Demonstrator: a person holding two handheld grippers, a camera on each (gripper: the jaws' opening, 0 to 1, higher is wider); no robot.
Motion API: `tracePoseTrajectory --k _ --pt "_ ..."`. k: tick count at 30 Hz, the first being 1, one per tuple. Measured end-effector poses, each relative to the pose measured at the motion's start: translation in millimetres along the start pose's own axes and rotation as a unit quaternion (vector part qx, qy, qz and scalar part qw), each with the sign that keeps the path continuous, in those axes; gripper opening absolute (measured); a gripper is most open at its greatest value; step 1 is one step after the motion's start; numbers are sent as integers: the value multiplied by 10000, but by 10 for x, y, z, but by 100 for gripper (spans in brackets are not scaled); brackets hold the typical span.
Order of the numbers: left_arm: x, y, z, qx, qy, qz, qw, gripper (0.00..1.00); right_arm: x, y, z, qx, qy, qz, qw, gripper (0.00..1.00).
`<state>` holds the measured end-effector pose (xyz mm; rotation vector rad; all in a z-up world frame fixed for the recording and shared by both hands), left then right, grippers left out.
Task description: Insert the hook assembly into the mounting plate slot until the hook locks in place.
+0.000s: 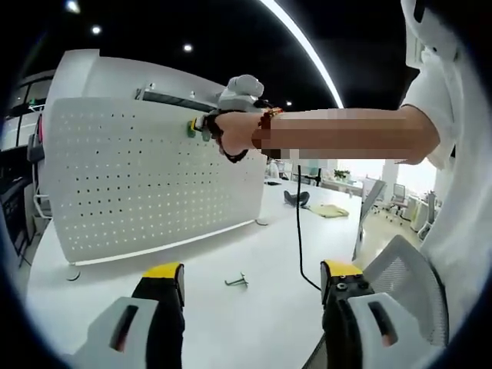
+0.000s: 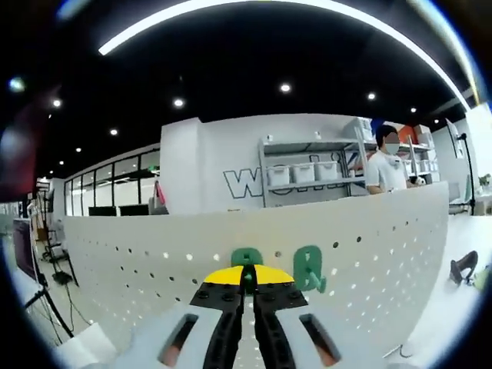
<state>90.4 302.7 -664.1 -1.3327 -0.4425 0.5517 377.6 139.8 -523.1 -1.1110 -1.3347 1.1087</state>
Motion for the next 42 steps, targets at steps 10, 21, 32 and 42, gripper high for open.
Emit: tracePoseTrajectory --k 10,21,32,42 --pt "-14 2 -14 -10 46 23 10000 74 29 10 31 213 2 409 9989 2" --pt "-13 17 -7 11 60 31 10000 74 5 63 18 480 23 419 9980 1" --pt "2 9 18 -32 16 63 10000 73 2 41 81 55 34 -430 9991 0" --pt "20 -3 45 -64 -50 82 9999 73 1 83 32 128 226 -205 9995 1"
Point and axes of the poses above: the point that each gripper's makers call its tool centre point, and the gripper's own axes: z roughly backward along the fingers, x roughly to its left, y roughly out of its underside, the point moved 4 cm from there along z, roughly backward along the fingers, and after that the axes turned 8 degrees about -z, right-handed, at the moved point
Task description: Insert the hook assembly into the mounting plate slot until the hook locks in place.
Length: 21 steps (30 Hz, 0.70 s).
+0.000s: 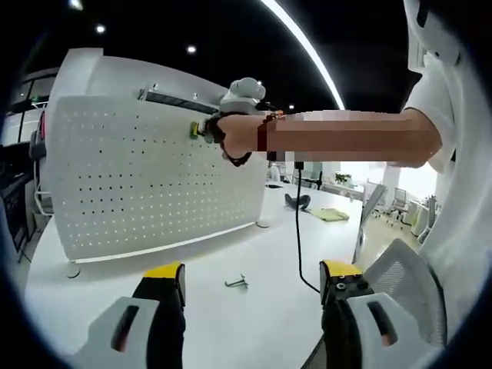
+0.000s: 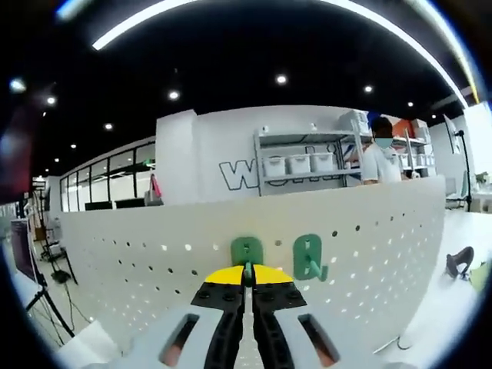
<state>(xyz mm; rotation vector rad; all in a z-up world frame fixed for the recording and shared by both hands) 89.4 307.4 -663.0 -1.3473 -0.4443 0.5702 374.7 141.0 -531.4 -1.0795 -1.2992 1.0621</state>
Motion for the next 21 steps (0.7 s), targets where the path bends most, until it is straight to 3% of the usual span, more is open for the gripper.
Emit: tracePoseTrajectory --k 3,5,6,21 --pt "0 -1 -2 0 -5 2 10000 73 4 14 -27 97 5 137 9999 1" --pt "-6 -4 -8 -5 -2 4 10000 73 -3 40 -28 211 77 646 9977 1" --pt "-9 -6 -11 -7 -1 5 10000 73 17 60 -37 236 27 687 9974 1" --pt "-15 -32 -62 6 35 1 10000 73 -45 18 20 283 -263 524 9979 6"
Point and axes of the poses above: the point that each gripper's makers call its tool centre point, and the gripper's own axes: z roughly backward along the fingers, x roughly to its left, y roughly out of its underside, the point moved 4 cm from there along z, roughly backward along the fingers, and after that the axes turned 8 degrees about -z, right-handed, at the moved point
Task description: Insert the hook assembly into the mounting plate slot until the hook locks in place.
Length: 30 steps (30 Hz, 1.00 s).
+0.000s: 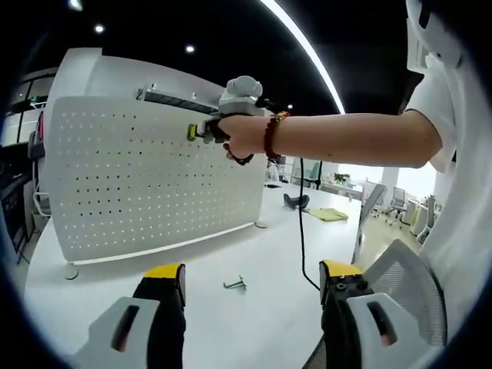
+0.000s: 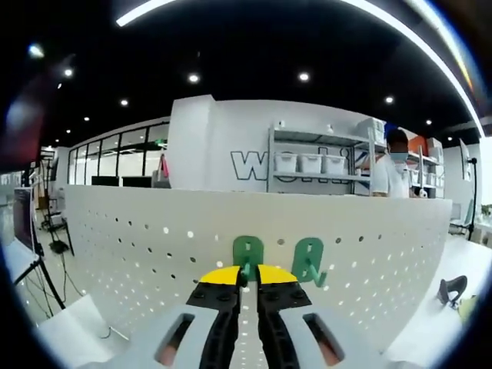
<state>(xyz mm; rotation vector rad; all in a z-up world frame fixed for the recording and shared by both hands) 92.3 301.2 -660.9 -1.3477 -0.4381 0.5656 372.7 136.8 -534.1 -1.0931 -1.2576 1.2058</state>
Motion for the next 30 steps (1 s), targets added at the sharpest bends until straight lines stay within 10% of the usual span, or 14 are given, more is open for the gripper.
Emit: tracePoseTrajectory --k 13,30 --pt "23 0 7 60 -98 -37 9999 72 -39 29 224 -42 -307 7 9995 9" --pt "-151 0 -15 107 -2 -66 9999 71 -217 526 599 576 -354 -40 9977 9"
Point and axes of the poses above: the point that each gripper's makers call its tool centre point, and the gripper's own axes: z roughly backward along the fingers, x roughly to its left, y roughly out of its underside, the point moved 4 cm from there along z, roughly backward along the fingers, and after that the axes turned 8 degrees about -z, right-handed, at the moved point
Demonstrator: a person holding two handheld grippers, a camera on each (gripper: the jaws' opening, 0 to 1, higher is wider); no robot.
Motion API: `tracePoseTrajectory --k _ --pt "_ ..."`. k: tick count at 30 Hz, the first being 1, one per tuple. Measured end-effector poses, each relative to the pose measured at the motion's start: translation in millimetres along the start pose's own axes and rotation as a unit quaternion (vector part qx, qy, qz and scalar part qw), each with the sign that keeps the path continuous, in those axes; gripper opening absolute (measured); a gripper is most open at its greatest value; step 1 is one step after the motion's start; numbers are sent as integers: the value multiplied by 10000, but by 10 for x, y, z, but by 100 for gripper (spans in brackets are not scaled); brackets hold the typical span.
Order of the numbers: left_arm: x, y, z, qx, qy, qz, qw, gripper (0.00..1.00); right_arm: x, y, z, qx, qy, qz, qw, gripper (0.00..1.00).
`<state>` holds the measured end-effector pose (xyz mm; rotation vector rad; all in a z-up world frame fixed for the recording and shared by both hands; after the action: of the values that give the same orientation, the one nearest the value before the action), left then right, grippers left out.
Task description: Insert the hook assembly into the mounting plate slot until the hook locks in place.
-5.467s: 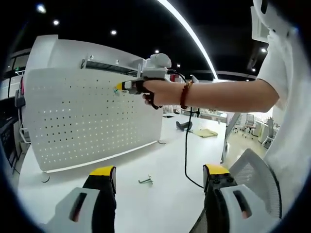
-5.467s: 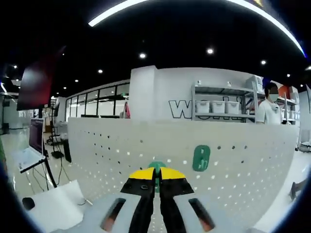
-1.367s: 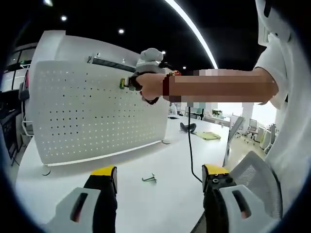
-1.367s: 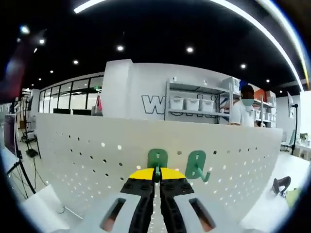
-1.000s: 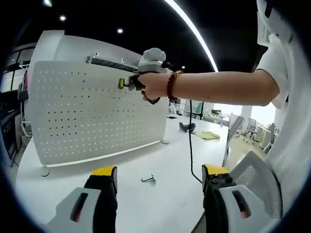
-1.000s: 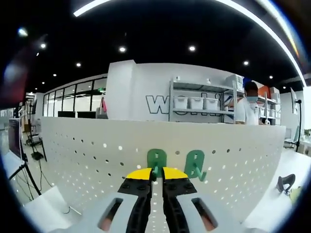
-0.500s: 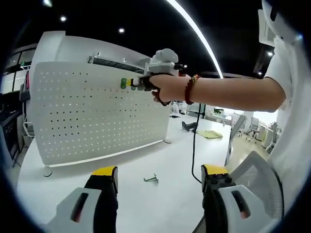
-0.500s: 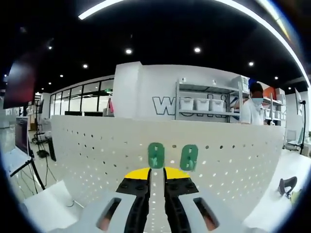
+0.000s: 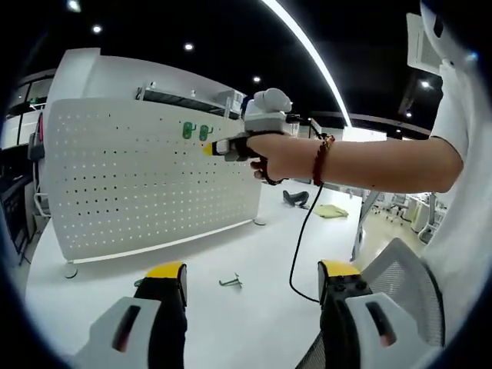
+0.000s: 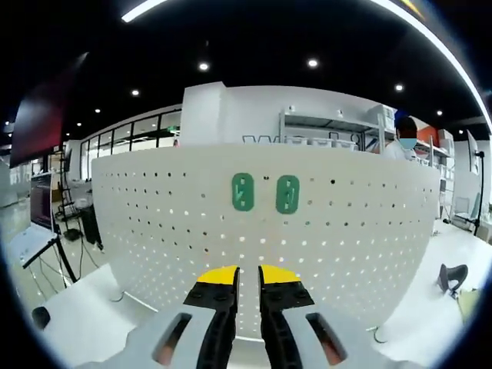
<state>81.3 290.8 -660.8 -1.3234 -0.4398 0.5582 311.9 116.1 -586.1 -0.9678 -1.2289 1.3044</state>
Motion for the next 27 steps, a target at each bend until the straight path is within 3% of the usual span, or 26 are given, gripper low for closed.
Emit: tracePoseTrajectory --k 14,27 --pt "-44 12 -12 24 3 23 10000 71 -75 563 244 705 -226 -110 9972 14" --pt "-117 58 -40 71 155 58 9998 71 -110 1368 510 1606 -417 -452 9851 20"
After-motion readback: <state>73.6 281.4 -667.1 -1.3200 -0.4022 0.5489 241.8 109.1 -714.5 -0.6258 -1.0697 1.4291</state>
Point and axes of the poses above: the point that each gripper's makers call its tool centre point, and the gripper's own axes: z roughly backward along the fingers, x roughly to its left, y roughly out of its underside, the point moved 4 cm from there along z, roughly backward along the fingers, and after that the axes turned 8 degrees about -z, right-handed, at the moved point
